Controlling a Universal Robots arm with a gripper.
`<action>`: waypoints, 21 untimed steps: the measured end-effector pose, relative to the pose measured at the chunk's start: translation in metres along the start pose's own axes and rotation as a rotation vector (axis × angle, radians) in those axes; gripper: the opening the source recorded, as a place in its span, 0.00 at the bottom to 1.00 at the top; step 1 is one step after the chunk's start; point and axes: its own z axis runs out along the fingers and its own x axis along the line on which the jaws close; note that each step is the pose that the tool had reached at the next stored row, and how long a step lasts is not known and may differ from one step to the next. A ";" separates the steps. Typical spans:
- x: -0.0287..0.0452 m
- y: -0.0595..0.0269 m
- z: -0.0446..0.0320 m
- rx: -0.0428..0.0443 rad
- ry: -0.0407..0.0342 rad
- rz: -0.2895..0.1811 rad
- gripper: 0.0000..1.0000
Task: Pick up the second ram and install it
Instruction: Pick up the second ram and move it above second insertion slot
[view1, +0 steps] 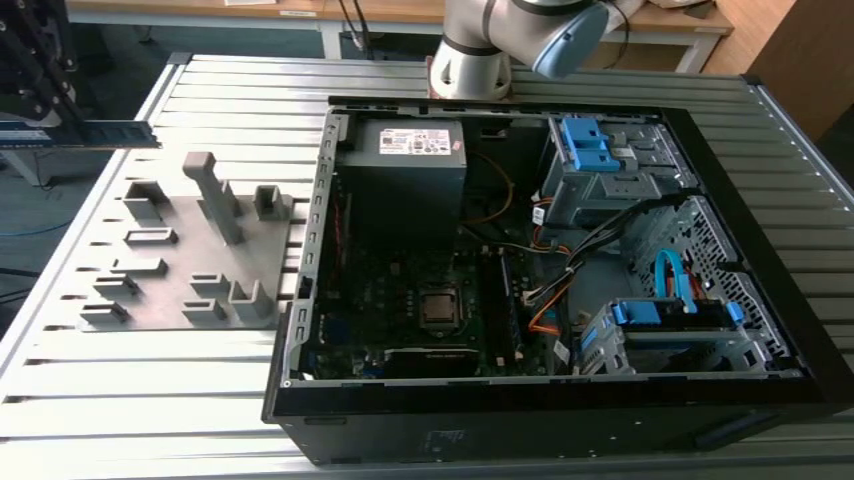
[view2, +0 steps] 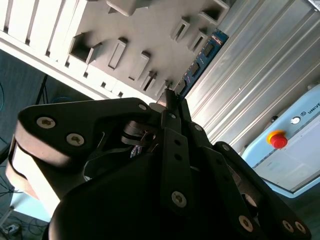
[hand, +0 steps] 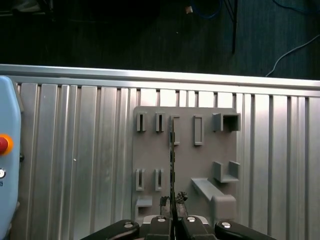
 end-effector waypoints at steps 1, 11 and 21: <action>0.0000 -0.0011 0.0000 0.0001 -0.0001 0.000 0.14; 0.0002 -0.0111 -0.0002 0.0000 0.0000 0.000 0.14; 0.0005 -0.0220 -0.0007 0.0000 0.0000 0.000 0.14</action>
